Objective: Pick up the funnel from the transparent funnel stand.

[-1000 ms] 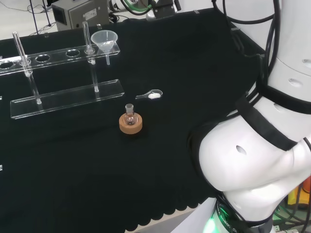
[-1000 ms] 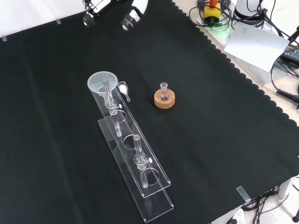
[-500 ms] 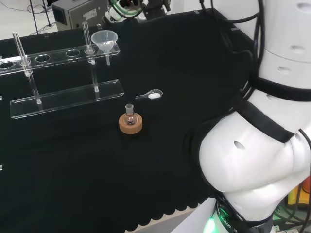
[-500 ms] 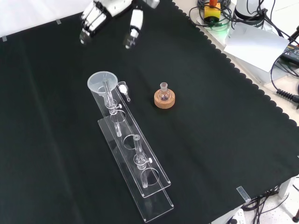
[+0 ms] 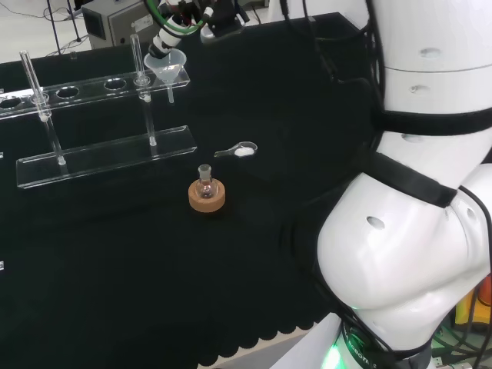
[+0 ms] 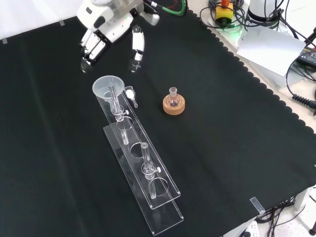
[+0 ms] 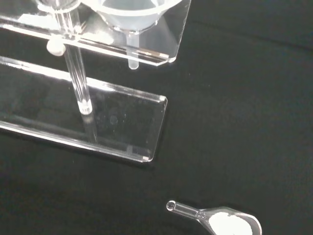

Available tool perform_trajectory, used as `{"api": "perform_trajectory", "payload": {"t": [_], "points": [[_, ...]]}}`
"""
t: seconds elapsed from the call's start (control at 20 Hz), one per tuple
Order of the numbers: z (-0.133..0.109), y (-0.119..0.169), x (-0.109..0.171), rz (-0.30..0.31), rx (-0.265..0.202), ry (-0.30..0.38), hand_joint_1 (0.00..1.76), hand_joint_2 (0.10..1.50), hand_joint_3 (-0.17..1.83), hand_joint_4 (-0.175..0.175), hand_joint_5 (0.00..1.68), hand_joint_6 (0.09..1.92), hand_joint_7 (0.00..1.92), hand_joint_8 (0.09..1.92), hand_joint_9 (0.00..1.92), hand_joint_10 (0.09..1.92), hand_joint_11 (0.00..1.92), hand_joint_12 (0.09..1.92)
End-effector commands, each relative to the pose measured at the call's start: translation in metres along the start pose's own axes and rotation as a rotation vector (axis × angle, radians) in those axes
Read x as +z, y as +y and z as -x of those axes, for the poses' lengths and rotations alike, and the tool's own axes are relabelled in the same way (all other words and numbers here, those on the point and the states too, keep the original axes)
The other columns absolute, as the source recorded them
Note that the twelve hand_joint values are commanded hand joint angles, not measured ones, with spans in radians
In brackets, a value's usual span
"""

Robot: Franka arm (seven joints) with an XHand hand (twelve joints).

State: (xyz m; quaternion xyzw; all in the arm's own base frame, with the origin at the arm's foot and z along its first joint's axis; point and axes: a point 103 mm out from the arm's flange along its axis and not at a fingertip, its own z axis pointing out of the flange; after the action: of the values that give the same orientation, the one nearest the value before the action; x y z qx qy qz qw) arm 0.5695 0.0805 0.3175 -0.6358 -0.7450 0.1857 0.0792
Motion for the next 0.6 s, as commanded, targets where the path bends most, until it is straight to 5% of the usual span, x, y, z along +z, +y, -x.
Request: {"api": "perform_trajectory", "payload": {"t": [0.05, 0.6], "points": [[-0.008, 0.011, 0.005, -0.098, -0.007, -0.082, 0.47, 0.77, 0.29, -0.018, 0.14, 0.09, 0.08, 0.64, 0.34, 0.7, 0.36, 1.4], [-0.007, 0.028, 0.013, -0.133, -0.014, -0.117, 0.48, 0.71, 0.34, -0.016, 0.08, 0.09, 0.0, 0.56, 0.14, 0.82, 0.28, 1.46]]}}
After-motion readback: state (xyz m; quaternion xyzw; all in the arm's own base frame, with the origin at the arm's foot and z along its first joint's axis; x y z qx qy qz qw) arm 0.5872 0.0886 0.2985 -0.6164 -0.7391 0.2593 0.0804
